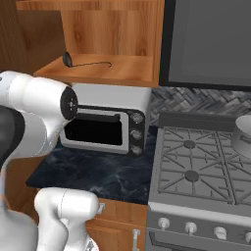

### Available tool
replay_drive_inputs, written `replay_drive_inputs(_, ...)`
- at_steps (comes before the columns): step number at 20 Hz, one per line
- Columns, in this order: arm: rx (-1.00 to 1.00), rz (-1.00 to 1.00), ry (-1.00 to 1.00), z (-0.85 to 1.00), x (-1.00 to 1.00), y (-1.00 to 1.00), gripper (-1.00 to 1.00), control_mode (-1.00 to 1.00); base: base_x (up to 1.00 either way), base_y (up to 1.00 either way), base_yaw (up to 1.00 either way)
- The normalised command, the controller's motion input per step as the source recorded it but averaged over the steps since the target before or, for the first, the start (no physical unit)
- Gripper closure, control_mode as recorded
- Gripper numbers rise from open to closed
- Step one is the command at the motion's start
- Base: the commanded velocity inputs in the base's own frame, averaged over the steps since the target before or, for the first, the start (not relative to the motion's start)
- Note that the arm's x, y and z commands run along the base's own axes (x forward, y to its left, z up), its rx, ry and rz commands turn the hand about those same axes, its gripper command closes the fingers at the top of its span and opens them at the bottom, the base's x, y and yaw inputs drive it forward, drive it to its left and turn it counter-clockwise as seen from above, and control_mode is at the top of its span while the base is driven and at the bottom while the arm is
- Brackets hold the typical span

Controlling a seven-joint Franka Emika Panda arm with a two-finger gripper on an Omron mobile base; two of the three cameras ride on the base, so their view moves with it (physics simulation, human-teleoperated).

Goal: Open the cabinet and move the ladle to the pot. Then close the cabinet.

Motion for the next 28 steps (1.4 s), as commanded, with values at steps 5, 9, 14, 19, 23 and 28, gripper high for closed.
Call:
replay_drive_inputs(5,-0.21,-0.06,-0.13,0.00,0.49,-0.54,-1.00,-1.00,0.00,0.00,0.00)
replay_drive_inputs(9,-0.27,-0.01,-0.24,0.00,0.54,-0.21,-1.00,-1.00,0.00,0.00,0.00)
replay_drive_inputs(14,-0.27,0.00,-0.26,0.00,0.56,-0.01,-1.00,-1.00,0.00,0.00,0.00)
replay_drive_inputs(19,-0.20,-0.02,-0.25,-0.01,0.28,0.05,-1.00,-1.00,0.00,0.00,0.00)
replay_drive_inputs(23,-0.18,-0.07,-0.18,-0.16,0.36,0.15,-1.00,-1.00,0.00,0.00,0.00)
replay_drive_inputs(28,-0.16,-0.13,-0.11,-0.27,0.39,0.26,-1.00,-1.00,0.00,0.00,0.00)
